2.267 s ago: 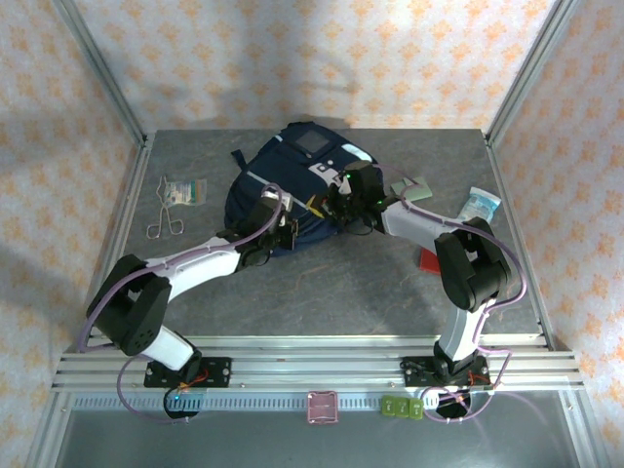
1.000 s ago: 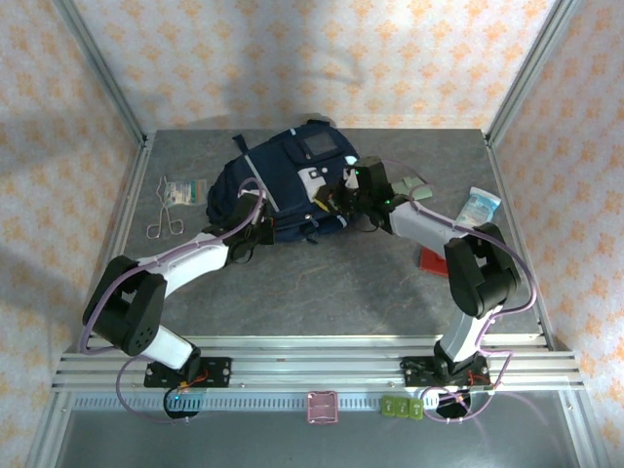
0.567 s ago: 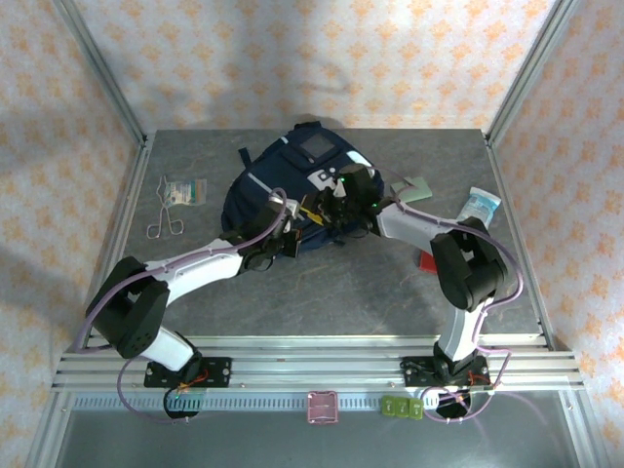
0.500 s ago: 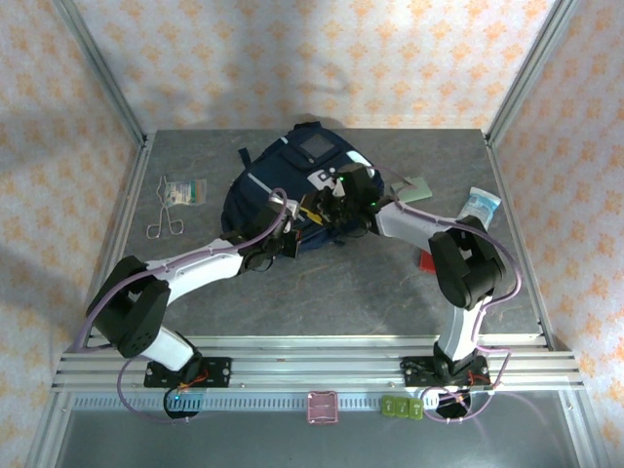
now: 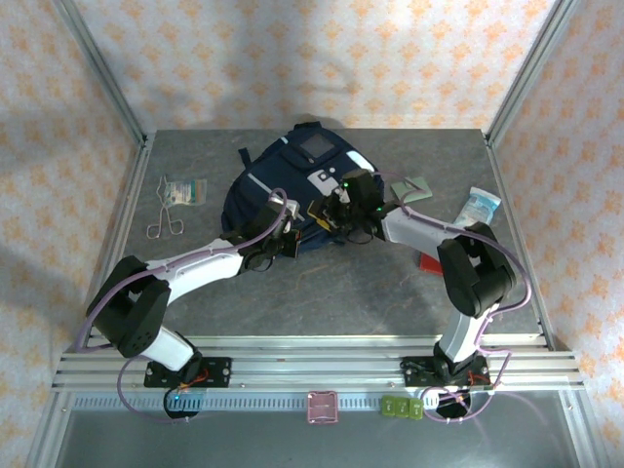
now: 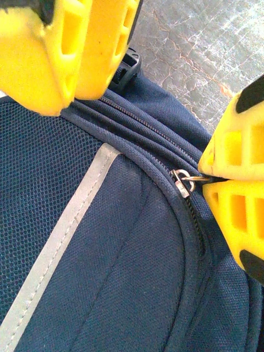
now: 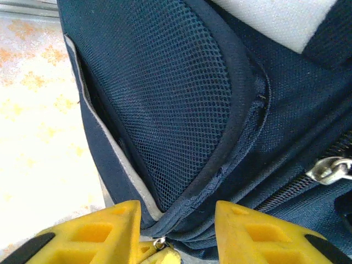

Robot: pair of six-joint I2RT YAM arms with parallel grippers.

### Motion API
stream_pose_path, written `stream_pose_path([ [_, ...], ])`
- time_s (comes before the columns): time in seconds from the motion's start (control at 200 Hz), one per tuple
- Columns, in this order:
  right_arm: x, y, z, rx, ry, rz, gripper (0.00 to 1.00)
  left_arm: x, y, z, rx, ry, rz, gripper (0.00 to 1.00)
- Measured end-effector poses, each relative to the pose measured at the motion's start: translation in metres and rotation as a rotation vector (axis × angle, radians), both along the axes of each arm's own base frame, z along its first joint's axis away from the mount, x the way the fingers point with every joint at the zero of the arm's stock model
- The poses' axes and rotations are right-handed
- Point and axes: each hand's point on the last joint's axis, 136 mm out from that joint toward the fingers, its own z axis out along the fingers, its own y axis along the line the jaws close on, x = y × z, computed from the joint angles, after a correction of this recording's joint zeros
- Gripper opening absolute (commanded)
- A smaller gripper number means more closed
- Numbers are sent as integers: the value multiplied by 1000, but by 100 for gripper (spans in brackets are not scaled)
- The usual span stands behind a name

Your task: Pack the student bag

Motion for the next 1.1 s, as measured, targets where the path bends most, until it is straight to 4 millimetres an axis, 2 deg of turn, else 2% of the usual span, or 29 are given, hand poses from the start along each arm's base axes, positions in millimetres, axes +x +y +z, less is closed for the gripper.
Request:
stream_pose_path([
  [0.155,2,2,-2,-2,6,2,39,0,0,0,0,0,-1,0],
  [0.305,18,13,-10,0,27,-4,38,0,0,0,-1,-1,0,0],
  [0.38,23,17,-18,-1,62,-11,24,1,0,0,-2,-4,5,0],
  [0.405,24,18,-21,-1,76,-11,13,1,2,-1,1,-5,10,0],
  [0.45,23,20,-28,0,104,-12,3,2,5,-2,9,-7,24,0],
  [0.476,23,20,-31,4,120,-16,0,2,6,-2,11,-7,29,6],
  [0.546,23,22,-36,10,141,-18,0,1,8,-4,13,-3,40,25],
  [0.621,24,22,-37,13,145,-23,0,0,7,-6,4,3,45,34],
  [0.941,24,22,-36,16,144,-25,0,4,9,-5,-23,4,67,41],
  [1.101,24,23,-36,17,142,-24,0,3,10,-20,-1,36,91,43],
])
